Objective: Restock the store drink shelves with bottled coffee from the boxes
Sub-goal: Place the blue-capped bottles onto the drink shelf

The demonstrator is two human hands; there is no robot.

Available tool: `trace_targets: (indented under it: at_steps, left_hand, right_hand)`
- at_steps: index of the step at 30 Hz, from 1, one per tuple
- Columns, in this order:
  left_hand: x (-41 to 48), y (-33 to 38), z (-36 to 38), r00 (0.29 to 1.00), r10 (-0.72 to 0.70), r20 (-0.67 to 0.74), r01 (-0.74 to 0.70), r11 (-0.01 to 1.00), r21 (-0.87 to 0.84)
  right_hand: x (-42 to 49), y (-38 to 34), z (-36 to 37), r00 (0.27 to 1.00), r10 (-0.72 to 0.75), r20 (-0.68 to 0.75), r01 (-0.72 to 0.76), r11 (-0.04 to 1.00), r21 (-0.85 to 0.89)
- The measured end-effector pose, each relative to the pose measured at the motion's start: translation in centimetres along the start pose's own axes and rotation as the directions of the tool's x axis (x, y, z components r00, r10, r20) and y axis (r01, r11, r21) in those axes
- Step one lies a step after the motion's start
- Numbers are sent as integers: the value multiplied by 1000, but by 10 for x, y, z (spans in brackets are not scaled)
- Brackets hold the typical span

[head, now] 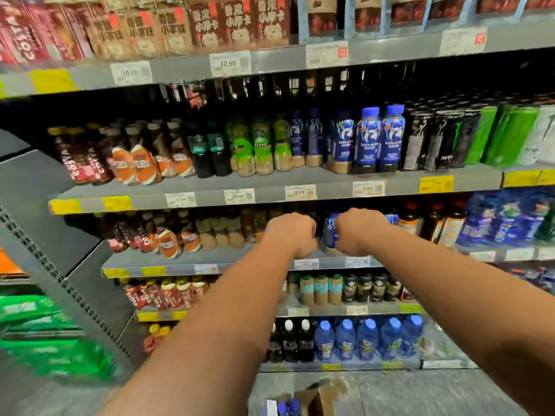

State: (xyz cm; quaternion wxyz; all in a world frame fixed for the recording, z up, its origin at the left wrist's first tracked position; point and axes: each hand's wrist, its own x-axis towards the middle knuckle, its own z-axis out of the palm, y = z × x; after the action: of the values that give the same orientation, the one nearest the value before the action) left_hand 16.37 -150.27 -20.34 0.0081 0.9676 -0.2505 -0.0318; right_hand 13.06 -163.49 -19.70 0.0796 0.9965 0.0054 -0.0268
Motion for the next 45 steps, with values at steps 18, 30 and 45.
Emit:
trace_targets:
  at_steps: [18,30,45]
  left_hand:
    - [-35,-17,251,933,18,359,0,999,-50]
    - [-25,-4,433,789,-157,594,330,924,-193]
    - [-54,-47,731,805,-305,509,459,864,-208]
  right_hand:
    - [-8,-62,236,869,-222,442,250,968,-5]
    - [18,-57,420,729,-351,587,329,933,149]
    - [41,-141,709,690,-320,649,143,939,312]
